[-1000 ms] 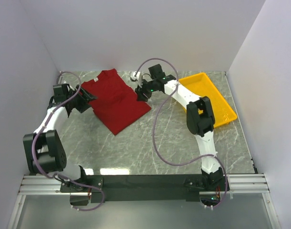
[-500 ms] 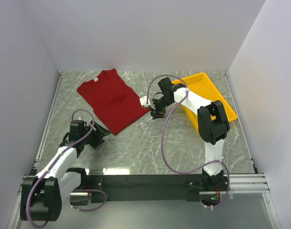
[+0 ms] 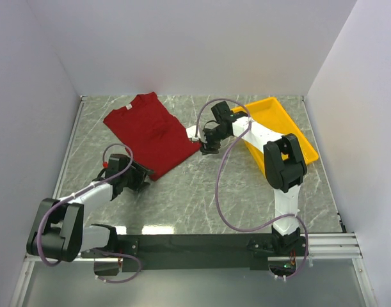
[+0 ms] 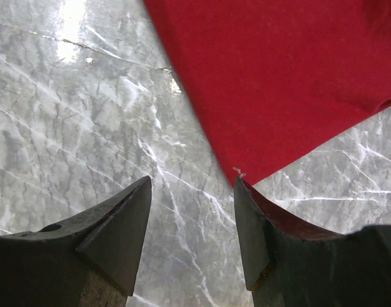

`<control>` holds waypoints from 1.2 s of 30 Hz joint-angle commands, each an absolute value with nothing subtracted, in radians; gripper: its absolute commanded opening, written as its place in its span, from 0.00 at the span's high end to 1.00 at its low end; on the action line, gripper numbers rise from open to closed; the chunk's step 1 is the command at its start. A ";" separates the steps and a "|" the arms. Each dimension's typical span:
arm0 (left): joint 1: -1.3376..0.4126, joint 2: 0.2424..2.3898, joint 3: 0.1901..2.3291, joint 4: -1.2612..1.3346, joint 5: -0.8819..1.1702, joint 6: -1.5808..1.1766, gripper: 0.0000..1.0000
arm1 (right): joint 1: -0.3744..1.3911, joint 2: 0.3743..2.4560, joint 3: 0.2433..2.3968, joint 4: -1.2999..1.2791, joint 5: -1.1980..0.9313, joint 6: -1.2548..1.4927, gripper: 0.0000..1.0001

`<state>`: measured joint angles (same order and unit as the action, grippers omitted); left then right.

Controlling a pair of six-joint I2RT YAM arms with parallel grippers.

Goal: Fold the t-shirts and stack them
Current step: Fold the tshirt

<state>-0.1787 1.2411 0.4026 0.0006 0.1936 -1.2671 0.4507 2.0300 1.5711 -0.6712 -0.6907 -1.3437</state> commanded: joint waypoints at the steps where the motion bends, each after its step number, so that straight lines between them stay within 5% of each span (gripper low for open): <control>1: -0.187 1.284 0.431 0.012 0.124 -1.312 0.37 | 0.446 2.031 1.591 -0.647 -0.690 -1.348 0.39; 11: -0.201 1.404 0.466 0.054 0.149 -1.325 0.58 | 0.445 2.032 1.574 -0.669 -0.669 -1.437 0.39; 19: -0.201 1.419 0.469 0.069 0.178 -1.302 0.88 | 0.443 2.069 1.592 -0.736 -0.673 -1.632 0.39; 36: -0.202 1.434 0.486 0.087 0.238 -1.255 0.99 | 0.497 2.212 1.729 -0.658 -0.519 -1.626 0.41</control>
